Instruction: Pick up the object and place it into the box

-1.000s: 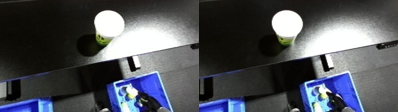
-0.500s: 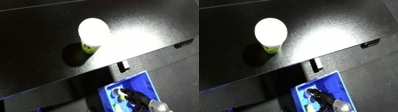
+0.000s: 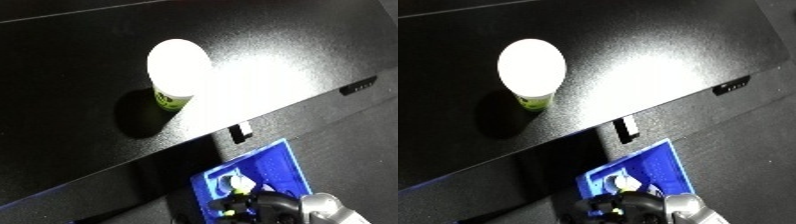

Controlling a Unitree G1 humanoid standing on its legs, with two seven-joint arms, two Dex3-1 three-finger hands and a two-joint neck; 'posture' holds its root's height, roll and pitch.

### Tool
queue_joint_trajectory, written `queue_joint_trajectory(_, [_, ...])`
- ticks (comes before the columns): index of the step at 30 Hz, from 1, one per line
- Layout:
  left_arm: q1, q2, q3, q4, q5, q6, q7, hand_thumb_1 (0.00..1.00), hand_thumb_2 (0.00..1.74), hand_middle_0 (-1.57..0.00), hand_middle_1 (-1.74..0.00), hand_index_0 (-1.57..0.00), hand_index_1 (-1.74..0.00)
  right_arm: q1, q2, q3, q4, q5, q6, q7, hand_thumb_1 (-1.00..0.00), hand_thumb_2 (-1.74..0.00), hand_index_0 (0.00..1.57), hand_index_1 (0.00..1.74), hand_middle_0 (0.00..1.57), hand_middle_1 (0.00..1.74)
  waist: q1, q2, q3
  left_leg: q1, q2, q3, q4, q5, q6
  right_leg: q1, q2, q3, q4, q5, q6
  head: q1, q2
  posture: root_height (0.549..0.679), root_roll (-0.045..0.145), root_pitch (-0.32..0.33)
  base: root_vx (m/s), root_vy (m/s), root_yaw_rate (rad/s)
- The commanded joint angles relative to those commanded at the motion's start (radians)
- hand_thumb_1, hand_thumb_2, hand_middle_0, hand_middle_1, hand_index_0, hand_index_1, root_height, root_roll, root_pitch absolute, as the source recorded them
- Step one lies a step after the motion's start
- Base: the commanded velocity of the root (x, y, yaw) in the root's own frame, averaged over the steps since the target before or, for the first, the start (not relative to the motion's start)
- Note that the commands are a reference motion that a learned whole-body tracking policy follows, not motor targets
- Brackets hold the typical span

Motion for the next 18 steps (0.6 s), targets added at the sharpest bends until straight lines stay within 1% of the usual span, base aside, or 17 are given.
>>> queue_joint_trajectory(1, [0.001,-0.002,-0.002,0.005,-0.003,-0.002,-0.002,0.00,0.00,0.00,0.00,0.00,0.00,-0.007,-0.004,-0.011,-0.034,0.031,0.006,0.017,0.00,0.00,0.00,0.00,0.00,0.00,-0.001,0.000,-0.003,-0.001,0.001,0.000,0.000,-0.001,-0.0017,0.000,0.0000,0.000,0.000,-0.001,0.0000,-0.003,0.000,0.641,0.033,-0.012,0.011,0.003,-0.014])
queue_joint_trajectory(3, [0.003,-0.006,-0.004,0.013,-0.006,-0.006,-0.005,0.00,0.00,0.00,0.00,0.00,0.00,-0.019,-0.006,-0.027,-0.081,0.082,0.008,0.029,0.00,0.00,0.00,0.00,0.00,0.00,-0.002,0.001,-0.007,-0.001,0.002,0.000,0.001,-0.001,-0.0039,0.001,-0.0004,0.000,-0.001,-0.003,-0.0003,-0.004,-0.001,0.641,0.034,-0.011,0.010,0.008,-0.003])
queue_joint_trajectory(6, [0.006,-0.016,-0.008,0.024,-0.007,-0.013,-0.009,0.00,0.00,0.00,0.00,0.00,0.00,-0.042,0.006,-0.055,-0.142,0.170,-0.011,0.032,0.00,0.00,0.00,0.00,0.00,0.00,-0.002,0.004,-0.015,0.001,0.002,0.002,-0.001,-0.003,-0.0070,0.003,-0.0015,0.000,-0.002,-0.006,-0.0003,-0.008,-0.002,0.642,0.037,-0.010,0.014,0.019,0.001])
queue_joint_trajectory(8, [0.008,-0.025,-0.010,0.029,-0.006,-0.017,-0.013,0.00,0.00,0.00,0.00,0.00,0.00,-0.062,0.024,-0.079,-0.185,0.246,-0.032,0.023,0.00,0.00,0.00,0.00,0.00,0.00,-0.002,0.008,-0.021,0.003,0.002,0.003,-0.002,-0.003,-0.0094,0.005,-0.0029,0.000,-0.002,-0.008,-0.0005,-0.006,-0.006,0.642,0.040,-0.010,0.019,0.029,0.011])
queue_joint_trajectory(11, [0.011,-0.036,-0.011,0.032,-0.001,-0.019,-0.019,0.00,0.00,0.00,0.00,0.00,0.00,-0.091,0.056,-0.114,-0.239,0.353,-0.075,0.002,0.00,0.00,0.00,0.00,0.00,0.00,-0.001,0.015,-0.027,0.006,0.000,0.004,-0.003,-0.005,-0.0116,0.009,-0.0050,0.000,0.000,-0.011,-0.0008,-0.006,-0.009,0.643,0.044,-0.011,0.020,0.034,0.017])
queue_joint_trajectory(13, [0.012,-0.043,-0.009,0.030,0.006,-0.016,-0.020,0.00,0.00,0.00,0.00,0.00,0.00,-0.109,0.083,-0.137,-0.275,0.408,-0.110,-0.017,0.00,0.00,0.00,0.00,0.00,0.00,0.000,0.019,-0.030,0.008,-0.003,0.003,-0.003,-0.006,-0.0118,0.012,-0.0057,0.000,0.001,-0.013,-0.0008,-0.001,-0.012,0.643,0.046,-0.012,0.024,0.025,0.022])
queue_joint_trajectory(15, [0.011,-0.049,-0.007,0.027,0.016,-0.011,-0.018,0.00,0.00,0.00,0.00,0.00,0.00,-0.130,0.112,-0.161,-0.310,0.447,-0.145,-0.046,0.00,0.00,0.00,0.00,0.00,0.00,0.002,0.024,-0.032,0.010,-0.006,0.002,-0.003,-0.007,-0.0117,0.014,-0.0062,0.000,0.002,-0.014,-0.0009,0.006,-0.010,0.643,0.048,-0.014,0.023,0.016,0.036])
queue_joint_trajectory(18, [0.011,-0.058,-0.005,0.023,0.030,-0.005,-0.017,0.00,0.00,0.00,0.00,0.00,0.00,-0.160,0.143,-0.194,-0.346,0.471,-0.213,-0.110,0.00,0.00,0.00,0.00,0.00,0.00,0.004,0.030,-0.034,0.013,-0.009,0.002,-0.002,-0.010,-0.0116,0.017,-0.0080,-0.002,0.004,-0.016,-0.0018,0.009,-0.014,0.643,0.050,-0.016,0.018,0.012,0.042])
